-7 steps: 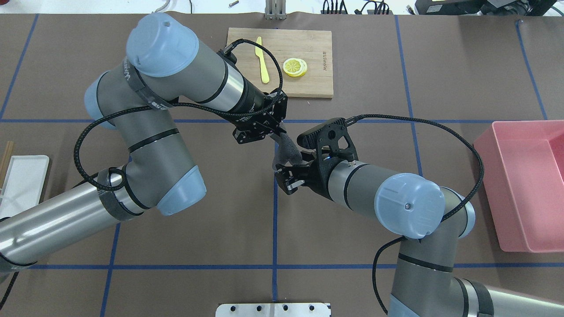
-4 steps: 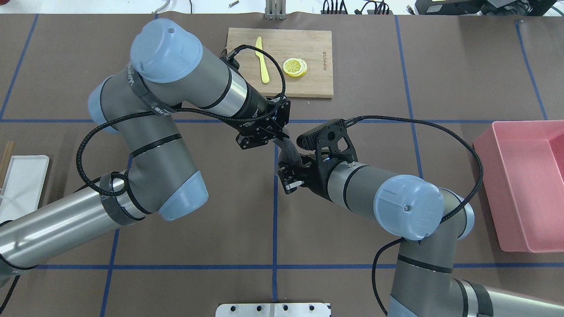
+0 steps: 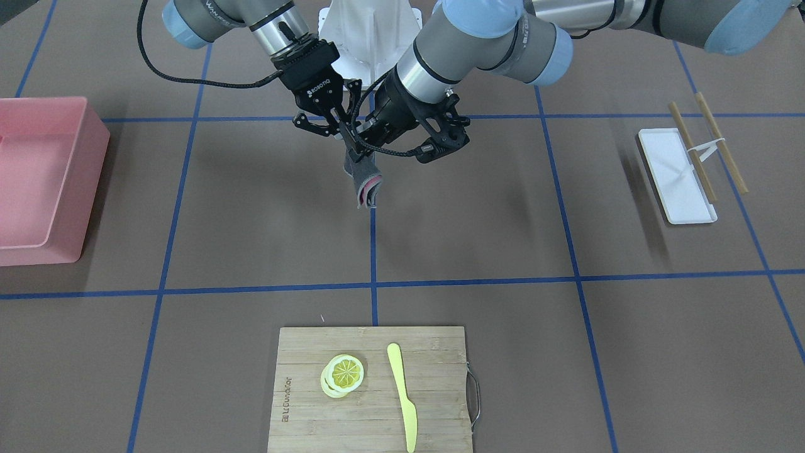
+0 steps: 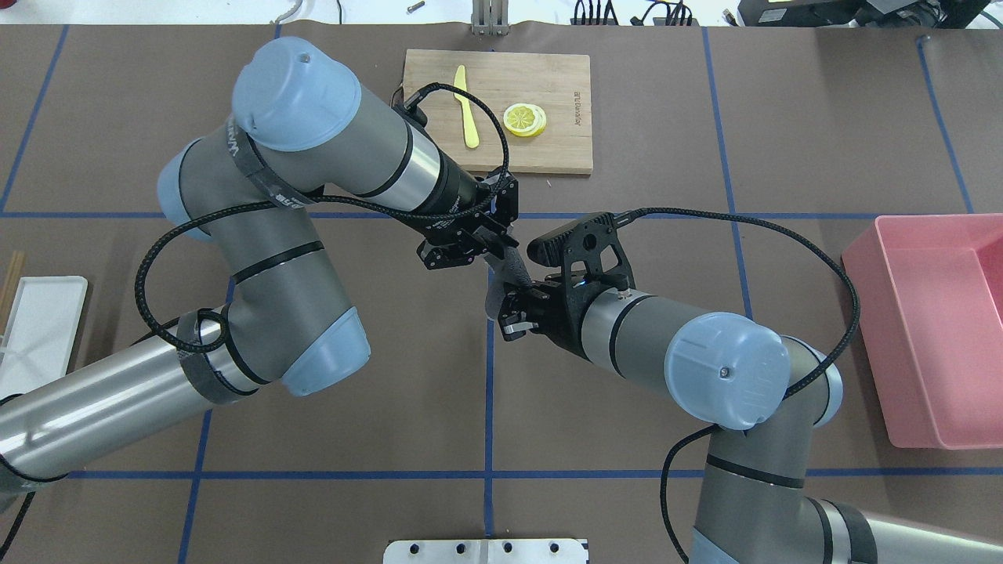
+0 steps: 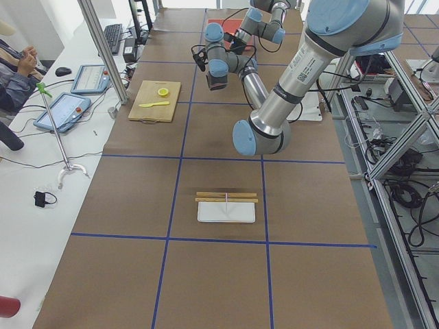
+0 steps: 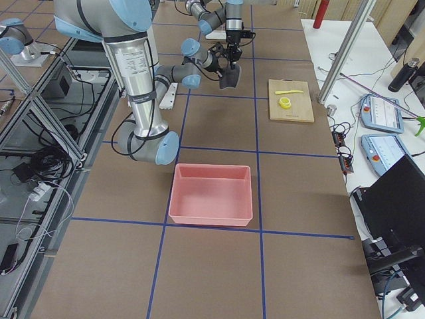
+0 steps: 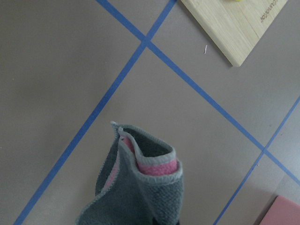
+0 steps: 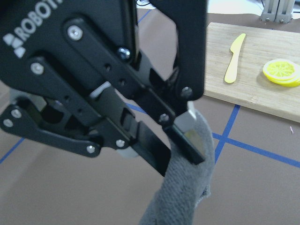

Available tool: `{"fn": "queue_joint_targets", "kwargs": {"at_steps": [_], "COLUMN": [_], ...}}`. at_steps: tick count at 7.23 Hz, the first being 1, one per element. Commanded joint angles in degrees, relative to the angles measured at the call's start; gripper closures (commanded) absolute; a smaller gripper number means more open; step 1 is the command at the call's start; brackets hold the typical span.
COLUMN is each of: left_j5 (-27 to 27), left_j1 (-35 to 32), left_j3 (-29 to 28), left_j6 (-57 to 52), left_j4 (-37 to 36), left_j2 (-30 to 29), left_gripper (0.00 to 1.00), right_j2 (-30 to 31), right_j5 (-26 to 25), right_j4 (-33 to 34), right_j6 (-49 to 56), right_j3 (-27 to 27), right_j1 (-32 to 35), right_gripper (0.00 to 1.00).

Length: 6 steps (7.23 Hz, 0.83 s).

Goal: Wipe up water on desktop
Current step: 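Grasp the hanging grey cloth with the right gripper below the left gripper, then open and withdraw the left gripper while the right gripper lowers the cloth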

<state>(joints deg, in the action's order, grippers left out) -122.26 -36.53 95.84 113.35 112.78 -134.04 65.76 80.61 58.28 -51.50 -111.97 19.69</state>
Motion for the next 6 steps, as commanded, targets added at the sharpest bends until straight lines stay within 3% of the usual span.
{"fn": "queue_joint_targets", "kwargs": {"at_steps": [1,2,3,4,5,6], "left_j5": [0.0,0.0,0.35,0.35,0.35,0.26], "left_j1": [-0.3,-0.74,-2.39,-3.72,-4.51,-4.43], "left_j3": [1.79,5.29,7.15,8.3,8.84,8.84], "left_j6": [-0.5,-0.5,-0.5,-0.5,-0.41,-0.41], "left_j4": [0.07,0.16,0.16,0.77,2.95,5.75], "left_j2": [0.62,3.23,4.21,5.01,6.23,8.07], "left_gripper": [0.03,0.03,0.03,0.03,0.03,0.03], "right_j2": [0.5,0.85,1.38,1.56,1.73,1.91], "right_j5": [-0.01,-0.01,0.34,0.43,1.56,8.01], "right_j4": [0.08,0.95,2.88,8.29,15.13,24.68], "right_j6": [-5.26,-11.02,-23.95,-31.31,-31.73,-32.6], "right_j3": [-0.35,-0.44,-0.36,-0.79,-2.01,-4.55], "right_j1": [0.0,-0.35,-1.83,-2.72,-4.12,-4.13], "right_gripper": [1.0,1.0,1.0,1.0,1.0,1.0]}}
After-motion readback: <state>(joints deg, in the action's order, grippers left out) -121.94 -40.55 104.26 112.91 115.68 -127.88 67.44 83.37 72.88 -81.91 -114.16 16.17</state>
